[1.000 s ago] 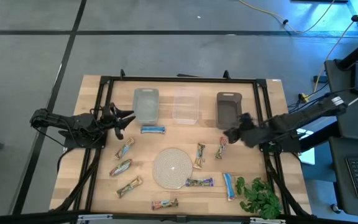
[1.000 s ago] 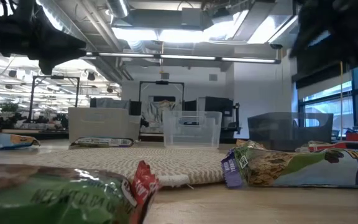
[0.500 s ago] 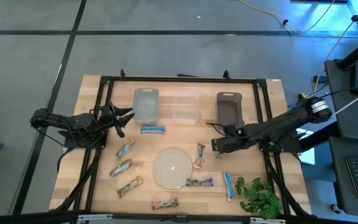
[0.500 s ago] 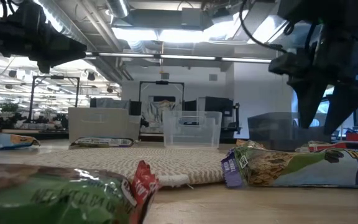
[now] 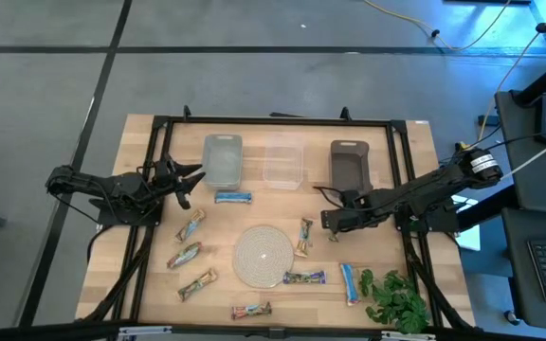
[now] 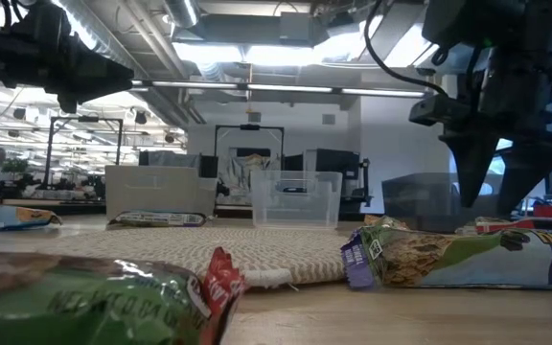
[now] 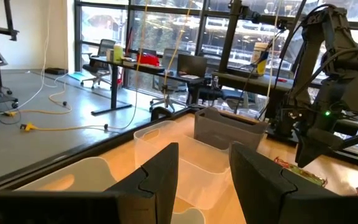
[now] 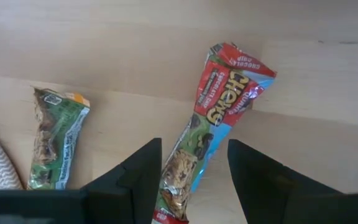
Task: Pick and place Granola Bars by type
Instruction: Put the red granola bar into the black bin
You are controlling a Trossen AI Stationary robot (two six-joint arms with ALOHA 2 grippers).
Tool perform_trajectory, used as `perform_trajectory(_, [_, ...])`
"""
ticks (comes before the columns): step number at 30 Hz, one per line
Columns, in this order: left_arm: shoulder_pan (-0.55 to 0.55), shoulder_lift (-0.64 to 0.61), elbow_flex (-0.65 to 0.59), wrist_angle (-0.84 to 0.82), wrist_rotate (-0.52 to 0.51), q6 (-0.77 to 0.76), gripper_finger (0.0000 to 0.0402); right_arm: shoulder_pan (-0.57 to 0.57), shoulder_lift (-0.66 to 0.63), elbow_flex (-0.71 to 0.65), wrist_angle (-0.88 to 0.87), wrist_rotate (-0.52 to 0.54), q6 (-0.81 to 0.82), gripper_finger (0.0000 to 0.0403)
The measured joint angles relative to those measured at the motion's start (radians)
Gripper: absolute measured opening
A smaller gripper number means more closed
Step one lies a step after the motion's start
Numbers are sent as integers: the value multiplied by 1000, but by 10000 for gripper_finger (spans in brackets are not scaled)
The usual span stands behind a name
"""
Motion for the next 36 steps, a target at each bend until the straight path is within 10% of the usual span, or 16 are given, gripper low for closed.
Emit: perform_trajectory(36, [0,0,0,-1,1,2,136,0,0,0,36,4,-3,269])
